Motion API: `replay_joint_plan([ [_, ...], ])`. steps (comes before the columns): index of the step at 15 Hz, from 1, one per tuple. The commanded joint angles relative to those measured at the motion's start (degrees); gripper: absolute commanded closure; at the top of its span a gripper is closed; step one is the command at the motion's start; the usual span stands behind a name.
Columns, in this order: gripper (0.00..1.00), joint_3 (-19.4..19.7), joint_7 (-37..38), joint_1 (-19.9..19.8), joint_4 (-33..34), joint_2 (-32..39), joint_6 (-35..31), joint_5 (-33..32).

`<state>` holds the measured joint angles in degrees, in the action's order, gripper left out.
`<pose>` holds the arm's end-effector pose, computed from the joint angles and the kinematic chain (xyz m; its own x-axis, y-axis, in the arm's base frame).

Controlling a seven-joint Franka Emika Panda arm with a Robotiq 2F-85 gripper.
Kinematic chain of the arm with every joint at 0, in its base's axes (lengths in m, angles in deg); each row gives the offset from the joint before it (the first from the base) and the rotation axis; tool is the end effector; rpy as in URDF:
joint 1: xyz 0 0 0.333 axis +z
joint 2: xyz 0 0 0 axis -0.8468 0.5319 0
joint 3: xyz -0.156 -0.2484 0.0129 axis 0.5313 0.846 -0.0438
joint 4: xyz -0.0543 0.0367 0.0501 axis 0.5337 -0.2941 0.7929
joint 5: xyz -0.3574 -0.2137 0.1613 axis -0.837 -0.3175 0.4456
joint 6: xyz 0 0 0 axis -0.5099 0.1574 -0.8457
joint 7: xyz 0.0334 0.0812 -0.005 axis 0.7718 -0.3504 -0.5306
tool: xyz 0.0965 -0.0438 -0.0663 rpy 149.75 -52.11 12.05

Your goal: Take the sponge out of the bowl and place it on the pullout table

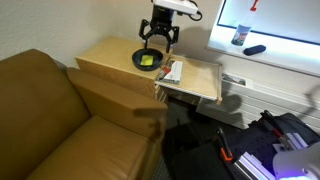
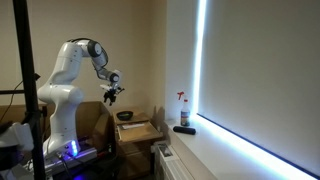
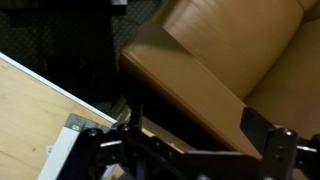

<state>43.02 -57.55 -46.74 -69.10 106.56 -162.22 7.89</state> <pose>0.5839 0.2375 0.2266 0.9722 -0.0511 -0.2284 -0.1013 -0.9716 -0.2138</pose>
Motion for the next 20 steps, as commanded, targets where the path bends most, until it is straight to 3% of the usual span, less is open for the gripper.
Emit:
replay_joint_plan([
  [1,0.0,-0.7,5.81,1.97,1.62,-0.04,-9.26,3.53],
  [2,0.0,-0.63,3.63,1.67,1.59,1.09,-5.96,1.92],
  [5,0.0,-0.69,5.87,2.37,2.24,0.51,-8.24,2.18],
  [10,0.0,0.03,7.08,3.48,0.36,-0.07,-27.53,0.41],
  [13,0.0,5.69,12.71,7.73,5.97,8.13,-34.45,-12.29],
  [15,0.0,13.07,19.37,12.72,7.98,12.01,-35.58,-23.03],
  [16,0.0,15.39,22.36,14.45,9.2,13.76,-34.66,-25.19],
  [18,0.0,15.26,25.27,14.59,10.9,16.16,-33.55,-23.8],
  [19,0.0,14.21,22.84,13.42,7.7,13.56,-34.45,-23.33],
  [20,0.0,14.52,23.66,13.79,8.68,14.95,-34.46,-23.3],
])
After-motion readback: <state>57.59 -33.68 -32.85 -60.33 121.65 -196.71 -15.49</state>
